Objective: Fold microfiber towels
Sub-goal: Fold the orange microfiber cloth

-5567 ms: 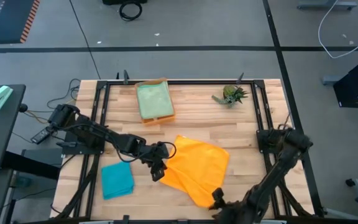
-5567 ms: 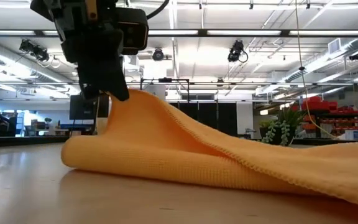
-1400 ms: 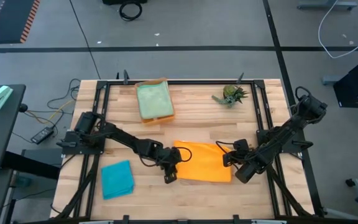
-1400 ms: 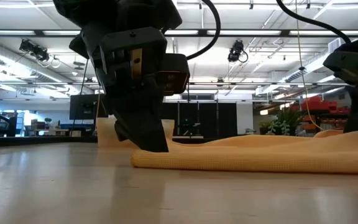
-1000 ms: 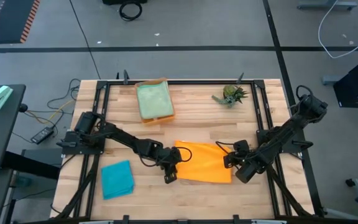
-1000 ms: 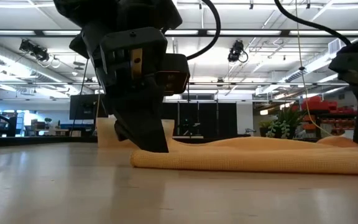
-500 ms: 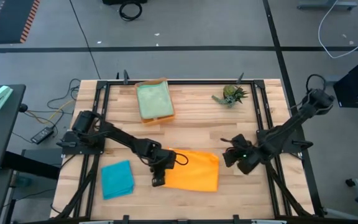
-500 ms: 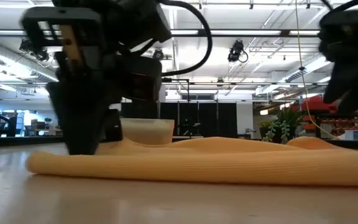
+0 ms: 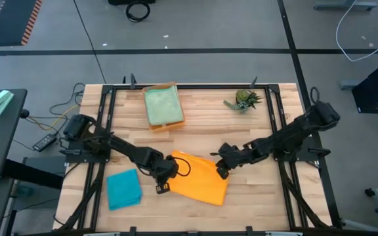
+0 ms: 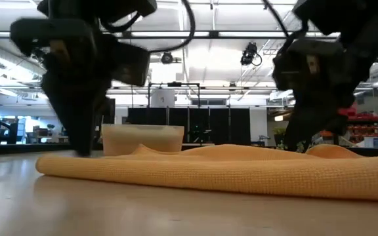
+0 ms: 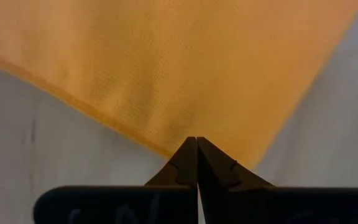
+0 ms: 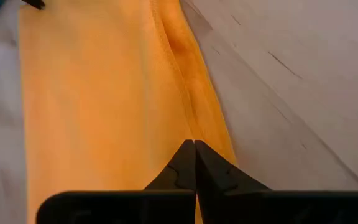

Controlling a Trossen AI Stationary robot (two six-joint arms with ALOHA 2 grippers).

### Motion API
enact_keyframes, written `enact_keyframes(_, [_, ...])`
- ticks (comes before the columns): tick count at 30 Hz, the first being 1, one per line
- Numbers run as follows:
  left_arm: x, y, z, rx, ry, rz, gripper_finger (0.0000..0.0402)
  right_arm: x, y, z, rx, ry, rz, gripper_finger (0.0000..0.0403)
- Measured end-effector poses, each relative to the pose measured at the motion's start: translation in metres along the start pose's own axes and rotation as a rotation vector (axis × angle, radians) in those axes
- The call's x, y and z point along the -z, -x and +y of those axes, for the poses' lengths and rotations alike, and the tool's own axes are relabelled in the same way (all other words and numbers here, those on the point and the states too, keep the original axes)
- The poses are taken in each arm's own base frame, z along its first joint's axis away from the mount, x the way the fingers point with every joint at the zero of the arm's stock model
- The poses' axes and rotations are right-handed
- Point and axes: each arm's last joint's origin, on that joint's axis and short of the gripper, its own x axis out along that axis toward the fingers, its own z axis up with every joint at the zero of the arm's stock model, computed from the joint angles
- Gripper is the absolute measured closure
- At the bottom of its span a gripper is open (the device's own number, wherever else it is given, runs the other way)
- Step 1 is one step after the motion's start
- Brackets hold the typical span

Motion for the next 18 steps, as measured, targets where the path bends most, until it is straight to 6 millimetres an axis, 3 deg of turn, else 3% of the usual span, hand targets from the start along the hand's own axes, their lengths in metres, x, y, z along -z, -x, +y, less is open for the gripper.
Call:
enact_keyframes(8, [0.001,-0.026,-0.007,-0.012,0.024,0.003,0.0395,0.000,-0.020,-0.008,0.037,0.002,0.060,0.0401])
enact_keyframes(14, [-0.006,-0.023,0.023,-0.155,0.092,0.037,0.0397,0.012,-0.011,-0.003,0.053,-0.074,0.106,0.0402])
enact_keyframes(18, [-0.013,-0.013,0.051,-0.259,0.128,0.059,0.0391,0.014,0.003,0.014,-0.040,-0.137,0.113,0.0402])
